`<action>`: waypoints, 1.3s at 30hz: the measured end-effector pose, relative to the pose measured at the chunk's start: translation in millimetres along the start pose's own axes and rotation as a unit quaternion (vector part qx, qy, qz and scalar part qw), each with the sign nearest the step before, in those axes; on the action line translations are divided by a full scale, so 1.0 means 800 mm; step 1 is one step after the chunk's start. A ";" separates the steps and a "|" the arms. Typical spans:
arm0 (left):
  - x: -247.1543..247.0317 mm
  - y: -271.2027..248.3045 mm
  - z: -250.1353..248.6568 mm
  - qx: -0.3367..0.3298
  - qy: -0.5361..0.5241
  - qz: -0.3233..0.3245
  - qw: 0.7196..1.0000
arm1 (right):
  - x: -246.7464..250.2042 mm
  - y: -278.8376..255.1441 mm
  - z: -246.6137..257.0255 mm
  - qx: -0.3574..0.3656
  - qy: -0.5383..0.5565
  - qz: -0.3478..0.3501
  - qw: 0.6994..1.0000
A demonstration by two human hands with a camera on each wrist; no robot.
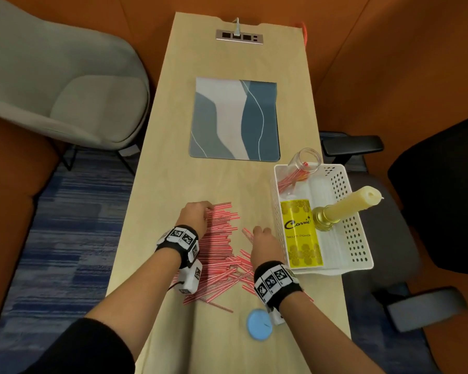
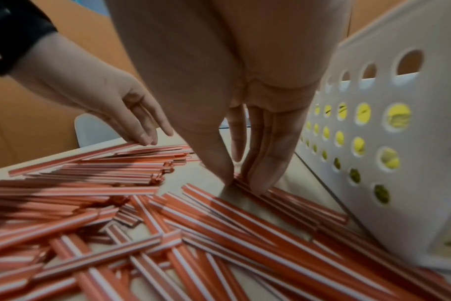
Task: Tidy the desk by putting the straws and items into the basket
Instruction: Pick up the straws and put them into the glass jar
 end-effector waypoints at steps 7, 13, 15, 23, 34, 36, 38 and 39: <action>0.045 -0.006 -0.027 -0.058 -0.118 -0.045 0.990 | 0.008 0.004 0.004 0.010 -0.034 0.032 0.999; 0.132 -0.011 -0.118 -0.188 -0.229 -0.083 0.952 | 0.017 0.000 0.005 0.057 -0.074 0.032 0.995; 0.154 -0.010 -0.150 -0.228 -0.257 -0.089 0.935 | 0.023 -0.006 -0.001 0.053 -0.041 0.024 0.997; 0.186 0.022 -0.263 -0.324 -0.290 -0.096 0.895 | 0.035 -0.050 -0.033 0.068 0.101 -0.012 0.992; 0.138 0.057 -0.346 -0.364 -0.279 -0.077 0.885 | 0.061 -0.086 -0.049 0.132 0.232 0.014 0.964; 0.132 0.059 -0.347 -0.361 -0.278 -0.079 0.887 | 0.071 -0.087 -0.053 0.135 0.255 0.010 0.958; 0.132 0.059 -0.350 -0.364 -0.284 -0.078 0.884 | 0.082 -0.087 -0.058 0.135 0.273 0.009 0.952; 0.133 0.059 -0.351 -0.369 -0.289 -0.079 0.880 | 0.087 -0.086 -0.060 0.136 0.286 0.008 0.949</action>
Point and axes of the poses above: each hand's wrist, its own y-axis towards the middle knuckle, its own x-axis out of the back of the hand, z = x × y, the point moved 2 cm from there along y, towards the middle knuckle, and after that the axes turned 3 degrees about y, right-handed, at the moved point
